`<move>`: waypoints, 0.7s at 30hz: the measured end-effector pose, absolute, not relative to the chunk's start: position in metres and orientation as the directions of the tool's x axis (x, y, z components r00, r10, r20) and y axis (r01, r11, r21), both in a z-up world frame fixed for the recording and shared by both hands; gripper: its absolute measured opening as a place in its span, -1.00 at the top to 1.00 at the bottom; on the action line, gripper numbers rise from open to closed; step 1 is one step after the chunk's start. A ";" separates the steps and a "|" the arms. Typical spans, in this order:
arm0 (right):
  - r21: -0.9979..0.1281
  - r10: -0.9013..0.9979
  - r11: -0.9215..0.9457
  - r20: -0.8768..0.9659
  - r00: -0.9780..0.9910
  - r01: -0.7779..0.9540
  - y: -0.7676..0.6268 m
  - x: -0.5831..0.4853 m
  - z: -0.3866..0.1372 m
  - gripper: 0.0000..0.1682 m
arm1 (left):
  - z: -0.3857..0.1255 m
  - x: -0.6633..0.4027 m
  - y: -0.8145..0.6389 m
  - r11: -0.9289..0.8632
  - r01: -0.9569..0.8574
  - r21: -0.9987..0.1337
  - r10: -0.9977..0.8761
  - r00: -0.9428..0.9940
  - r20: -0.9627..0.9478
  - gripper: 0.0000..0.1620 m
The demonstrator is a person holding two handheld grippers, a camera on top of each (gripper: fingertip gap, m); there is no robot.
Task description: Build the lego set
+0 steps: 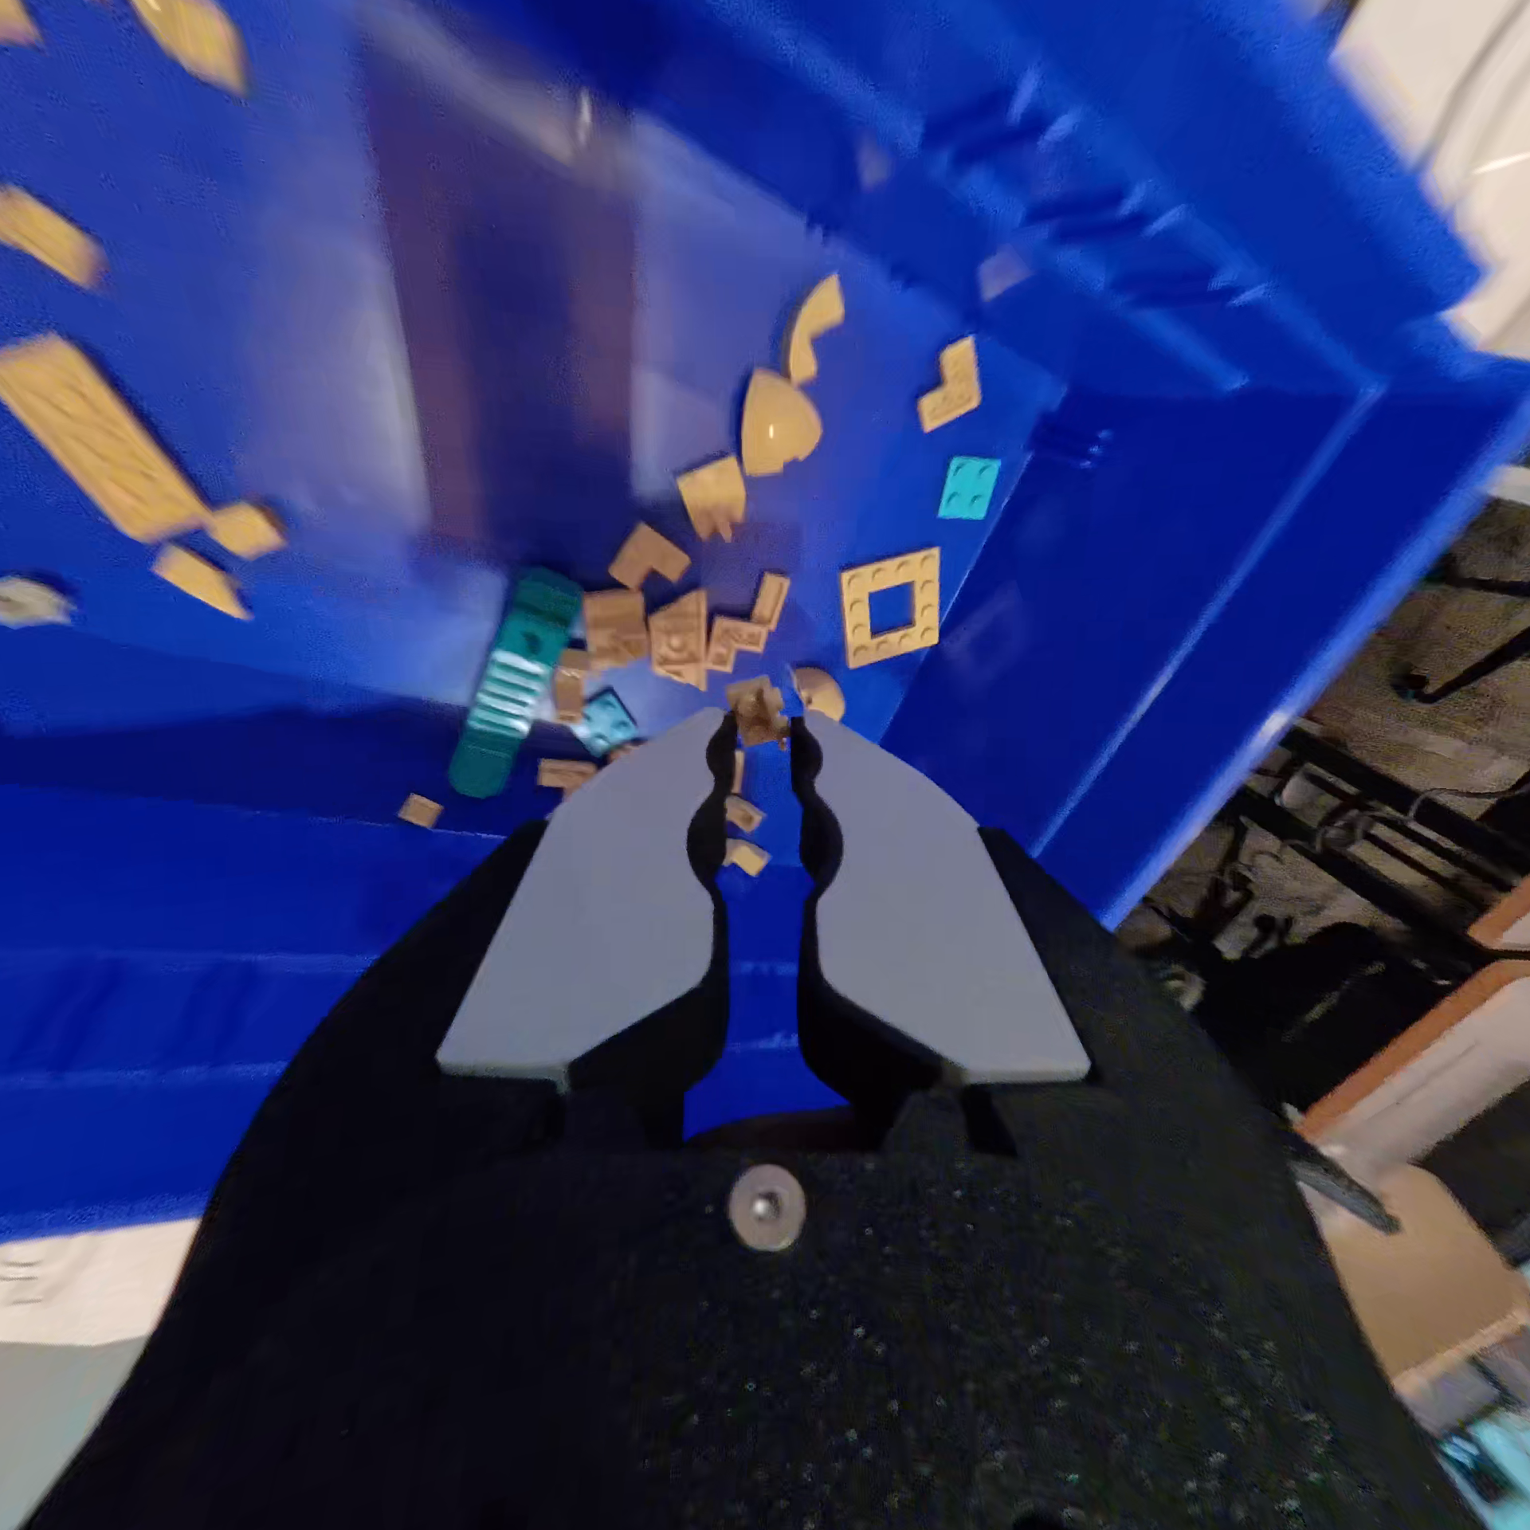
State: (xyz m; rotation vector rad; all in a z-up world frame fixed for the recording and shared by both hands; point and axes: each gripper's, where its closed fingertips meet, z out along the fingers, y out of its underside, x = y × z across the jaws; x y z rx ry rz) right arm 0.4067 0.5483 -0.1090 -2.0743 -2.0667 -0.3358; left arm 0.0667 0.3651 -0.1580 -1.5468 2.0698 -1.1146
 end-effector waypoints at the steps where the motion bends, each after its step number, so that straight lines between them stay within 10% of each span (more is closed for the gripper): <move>1: -0.041 0.953 -0.028 0.302 0.039 0.999 0.540 0.398 -0.098 0.85 | -0.158 0.067 0.365 0.109 -0.659 -0.744 -0.915 -0.358 0.184 0.65; 9: -0.356 0.928 -0.014 0.342 0.144 0.934 0.428 0.309 -0.033 0.86 | -0.160 0.067 0.365 0.133 -0.658 -0.741 -0.922 -0.357 0.151 0.66; 21: -0.347 0.959 -0.130 0.195 0.207 0.929 0.317 0.232 -0.106 0.86 | -0.161 0.068 0.366 0.146 -0.658 -0.739 -0.927 -0.351 0.129 0.68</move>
